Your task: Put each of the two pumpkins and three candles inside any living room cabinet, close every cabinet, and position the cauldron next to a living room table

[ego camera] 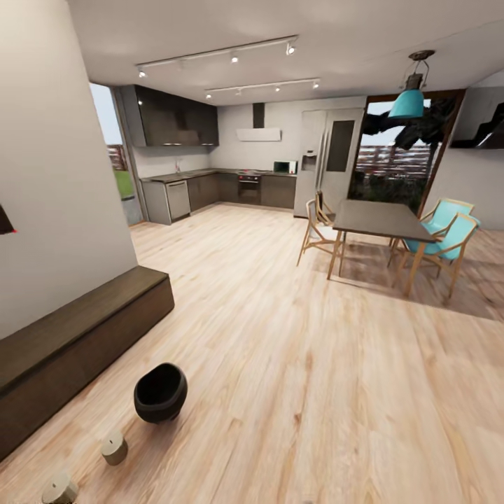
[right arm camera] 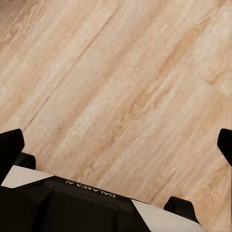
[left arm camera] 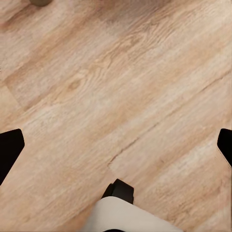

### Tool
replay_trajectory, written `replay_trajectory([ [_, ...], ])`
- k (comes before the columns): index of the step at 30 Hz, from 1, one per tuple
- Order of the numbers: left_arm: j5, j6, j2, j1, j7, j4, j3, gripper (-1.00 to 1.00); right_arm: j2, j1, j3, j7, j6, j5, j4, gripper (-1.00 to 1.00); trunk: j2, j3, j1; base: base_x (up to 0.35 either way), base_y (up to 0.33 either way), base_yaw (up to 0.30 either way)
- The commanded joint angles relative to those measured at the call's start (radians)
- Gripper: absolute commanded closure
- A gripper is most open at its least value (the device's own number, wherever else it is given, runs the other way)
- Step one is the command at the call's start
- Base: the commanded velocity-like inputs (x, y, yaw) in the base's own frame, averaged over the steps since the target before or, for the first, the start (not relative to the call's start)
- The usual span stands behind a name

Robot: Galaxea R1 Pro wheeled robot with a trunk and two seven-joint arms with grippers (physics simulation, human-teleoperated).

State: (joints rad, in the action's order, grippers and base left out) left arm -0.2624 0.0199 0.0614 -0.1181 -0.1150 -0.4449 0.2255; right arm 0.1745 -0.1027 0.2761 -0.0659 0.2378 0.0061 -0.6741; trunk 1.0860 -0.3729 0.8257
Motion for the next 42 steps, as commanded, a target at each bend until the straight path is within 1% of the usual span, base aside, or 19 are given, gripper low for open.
replay_trajectory([
  [1, 0.000, 0.000, 0.000, 0.000, 0.000, 0.000, 0.000, -1.00, 0.000, 0.000, 0.000, 0.000, 0.000, 0.000, 0.000, -1.00, 0.000, 0.000, 0.000, 0.270, -0.124, 0.291],
  [16, 0.000, 0.000, 0.000, 0.000, 0.000, 0.000, 0.000, -1.00, 0.000, 0.000, 0.000, 0.000, 0.000, 0.000, 0.000, -1.00, 0.000, 0.000, 0.000, 0.268, -0.146, 0.291],
  [42, 0.000, 0.000, 0.000, 0.000, 0.000, 0.000, 0.000, -1.00, 0.000, 0.000, 0.000, 0.000, 0.000, 0.000, 0.001, -1.00, 0.000, 0.000, 0.000, 0.249, -0.200, 0.292],
])
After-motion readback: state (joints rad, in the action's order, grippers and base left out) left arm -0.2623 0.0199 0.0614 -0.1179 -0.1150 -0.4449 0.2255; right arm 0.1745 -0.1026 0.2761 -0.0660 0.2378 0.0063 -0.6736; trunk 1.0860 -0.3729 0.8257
